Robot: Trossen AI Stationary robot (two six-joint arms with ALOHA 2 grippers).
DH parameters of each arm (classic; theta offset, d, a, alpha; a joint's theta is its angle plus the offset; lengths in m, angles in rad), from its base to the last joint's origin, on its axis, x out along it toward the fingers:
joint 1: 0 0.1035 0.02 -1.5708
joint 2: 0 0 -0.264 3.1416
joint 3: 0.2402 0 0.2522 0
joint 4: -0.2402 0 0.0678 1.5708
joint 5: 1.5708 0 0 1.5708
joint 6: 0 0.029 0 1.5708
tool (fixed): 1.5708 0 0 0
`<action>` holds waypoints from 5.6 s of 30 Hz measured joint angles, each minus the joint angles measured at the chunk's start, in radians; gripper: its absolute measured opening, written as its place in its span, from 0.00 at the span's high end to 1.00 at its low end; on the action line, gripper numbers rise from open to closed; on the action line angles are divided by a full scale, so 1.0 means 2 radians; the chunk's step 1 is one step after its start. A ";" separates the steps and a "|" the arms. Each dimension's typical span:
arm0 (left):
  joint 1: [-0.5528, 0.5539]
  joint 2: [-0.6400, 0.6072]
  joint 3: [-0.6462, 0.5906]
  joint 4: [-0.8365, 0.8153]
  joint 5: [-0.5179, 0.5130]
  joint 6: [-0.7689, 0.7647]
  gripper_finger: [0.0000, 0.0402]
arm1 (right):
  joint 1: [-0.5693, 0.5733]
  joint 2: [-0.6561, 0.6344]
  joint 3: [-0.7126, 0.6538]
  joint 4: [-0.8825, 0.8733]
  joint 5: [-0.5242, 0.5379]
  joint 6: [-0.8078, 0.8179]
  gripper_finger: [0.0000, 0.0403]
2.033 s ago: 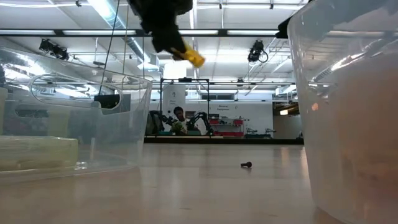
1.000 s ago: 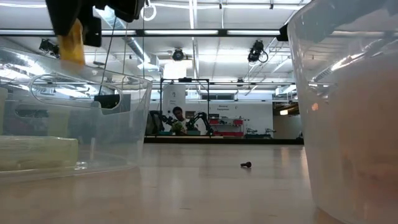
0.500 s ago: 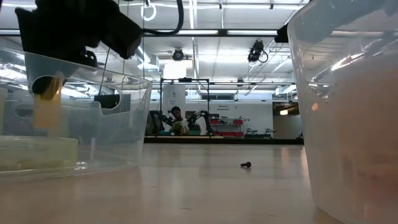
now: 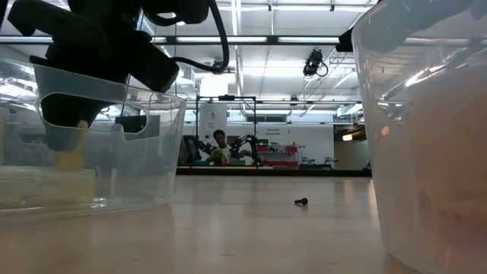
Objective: Pick and place medicine bottles into bin by pill shape (circle, oval)
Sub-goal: Put the small orange pill bottle into the left transparent bin, then adjust the small yellow pill bottle
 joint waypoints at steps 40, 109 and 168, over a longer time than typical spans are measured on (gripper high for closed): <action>-0.041 0.006 0.135 -0.024 -0.032 0.130 0.45 | 0.000 0.000 0.000 0.000 0.000 0.002 0.44; -0.032 0.083 0.073 0.063 0.029 0.088 0.69 | 0.001 0.000 0.000 0.001 -0.009 0.013 0.44; -0.042 0.108 0.130 -0.043 0.046 0.103 0.72 | 0.001 0.000 0.000 0.000 -0.009 0.013 0.44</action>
